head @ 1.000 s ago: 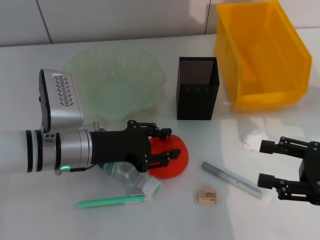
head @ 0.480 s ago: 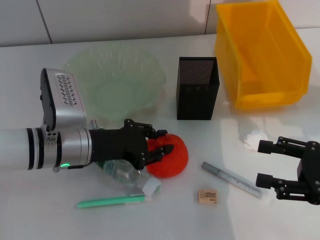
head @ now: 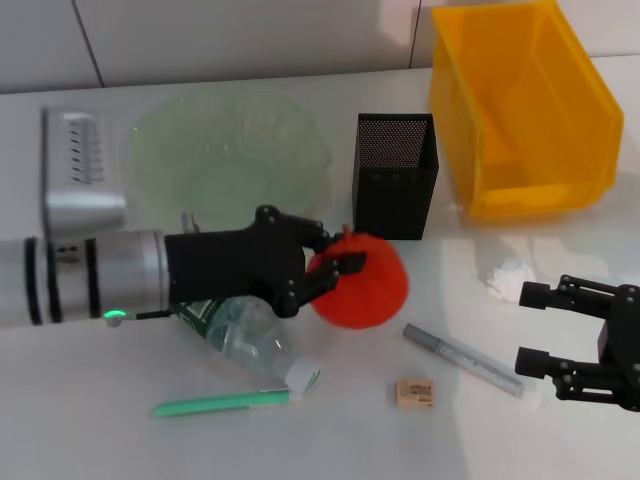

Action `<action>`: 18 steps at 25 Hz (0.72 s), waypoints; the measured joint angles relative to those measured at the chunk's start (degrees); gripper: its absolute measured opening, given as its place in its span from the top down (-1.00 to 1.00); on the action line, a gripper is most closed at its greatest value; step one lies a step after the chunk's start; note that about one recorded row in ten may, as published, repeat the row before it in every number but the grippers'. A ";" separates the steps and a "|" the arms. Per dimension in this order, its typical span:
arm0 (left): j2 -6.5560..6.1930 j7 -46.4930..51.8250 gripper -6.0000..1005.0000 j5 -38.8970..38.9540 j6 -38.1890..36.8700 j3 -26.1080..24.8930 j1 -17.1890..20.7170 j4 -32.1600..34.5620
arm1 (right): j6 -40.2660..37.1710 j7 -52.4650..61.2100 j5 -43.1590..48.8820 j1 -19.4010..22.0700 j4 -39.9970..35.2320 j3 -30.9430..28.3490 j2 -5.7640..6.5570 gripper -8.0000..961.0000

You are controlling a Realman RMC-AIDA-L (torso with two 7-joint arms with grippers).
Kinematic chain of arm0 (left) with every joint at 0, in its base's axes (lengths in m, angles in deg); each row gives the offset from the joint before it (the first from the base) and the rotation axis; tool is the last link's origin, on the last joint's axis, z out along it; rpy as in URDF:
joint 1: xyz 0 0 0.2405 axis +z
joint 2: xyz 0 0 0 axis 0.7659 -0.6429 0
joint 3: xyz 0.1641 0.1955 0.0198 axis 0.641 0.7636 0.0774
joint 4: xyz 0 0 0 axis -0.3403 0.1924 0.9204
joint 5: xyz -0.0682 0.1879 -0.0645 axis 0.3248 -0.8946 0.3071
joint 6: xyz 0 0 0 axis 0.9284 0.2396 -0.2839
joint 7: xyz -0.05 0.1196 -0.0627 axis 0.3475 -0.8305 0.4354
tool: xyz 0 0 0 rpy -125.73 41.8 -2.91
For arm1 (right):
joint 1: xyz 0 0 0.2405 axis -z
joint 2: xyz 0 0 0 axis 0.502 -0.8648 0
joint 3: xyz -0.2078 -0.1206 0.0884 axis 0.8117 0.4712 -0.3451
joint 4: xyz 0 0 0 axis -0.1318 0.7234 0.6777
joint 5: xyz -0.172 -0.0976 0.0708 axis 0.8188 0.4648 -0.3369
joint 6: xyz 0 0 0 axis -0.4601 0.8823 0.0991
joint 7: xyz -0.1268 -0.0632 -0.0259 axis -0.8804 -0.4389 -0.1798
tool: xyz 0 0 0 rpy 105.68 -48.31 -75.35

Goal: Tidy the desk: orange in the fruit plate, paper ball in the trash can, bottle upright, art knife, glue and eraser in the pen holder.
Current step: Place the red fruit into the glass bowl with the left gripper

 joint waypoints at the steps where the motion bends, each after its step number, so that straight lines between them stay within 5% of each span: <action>1: -0.18 1.13 0.63 2.24 -6.22 -0.28 2.51 5.46 | 0.00 0.00 -0.08 0.04 0.00 -0.01 0.00 -0.62; 5: -0.44 4.17 0.66 6.59 -10.48 -0.37 6.54 14.64 | 0.00 0.00 -0.22 0.06 0.03 -0.05 0.00 -0.62; 7: -0.60 5.00 0.68 9.60 -6.35 -0.39 9.50 20.98 | 0.00 0.00 -0.23 0.04 0.17 -0.10 0.00 -0.62; 18: -0.10 3.70 0.82 13.45 18.18 0.16 6.32 17.51 | 0.09 0.09 -0.31 -0.17 0.34 -0.10 0.00 -0.62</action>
